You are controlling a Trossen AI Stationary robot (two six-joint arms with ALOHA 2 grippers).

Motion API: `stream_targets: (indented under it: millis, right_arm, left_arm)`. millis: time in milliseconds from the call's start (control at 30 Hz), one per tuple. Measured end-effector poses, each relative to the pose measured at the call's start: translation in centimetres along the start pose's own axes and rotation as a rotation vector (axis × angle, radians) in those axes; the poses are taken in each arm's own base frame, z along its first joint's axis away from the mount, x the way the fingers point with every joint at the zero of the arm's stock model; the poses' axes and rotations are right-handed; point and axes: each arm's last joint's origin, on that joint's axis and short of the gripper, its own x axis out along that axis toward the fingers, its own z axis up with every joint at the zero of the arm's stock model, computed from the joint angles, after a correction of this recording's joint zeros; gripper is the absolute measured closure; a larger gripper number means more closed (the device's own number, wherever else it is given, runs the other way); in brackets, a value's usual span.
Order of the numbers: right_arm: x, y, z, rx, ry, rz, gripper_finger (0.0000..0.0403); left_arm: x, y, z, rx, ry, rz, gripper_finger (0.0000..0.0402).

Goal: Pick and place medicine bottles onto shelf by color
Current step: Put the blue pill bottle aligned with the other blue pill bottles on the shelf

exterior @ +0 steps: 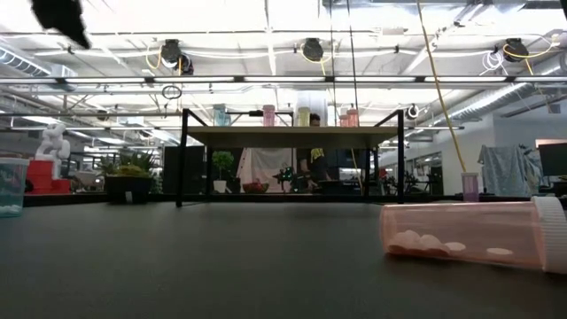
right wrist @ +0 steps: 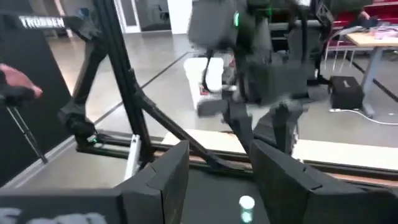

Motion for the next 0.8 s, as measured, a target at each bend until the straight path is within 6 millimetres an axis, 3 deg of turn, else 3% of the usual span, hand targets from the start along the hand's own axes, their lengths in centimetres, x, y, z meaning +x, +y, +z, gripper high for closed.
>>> stream_targets:
  millis: [167,400,800]
  right_arm:
    - [0.5,2.7,-0.5,0.023,0.046,-0.016,0.0239]
    - [1.2,5.0,-0.4,0.040,-0.003,-0.075,0.0239]
    - [1.8,7.2,-0.4,0.093,-0.070,-0.182,0.0239]
  left_arm:
    - [1.8,-1.3,-3.1,-0.004,0.039,-0.037,0.0194]
    - [2.4,-2.7,-6.5,-0.014,-0.033,-0.095,0.0193]
    - [5.1,-1.4,-11.7,-0.084,0.023,-0.034,0.0192]
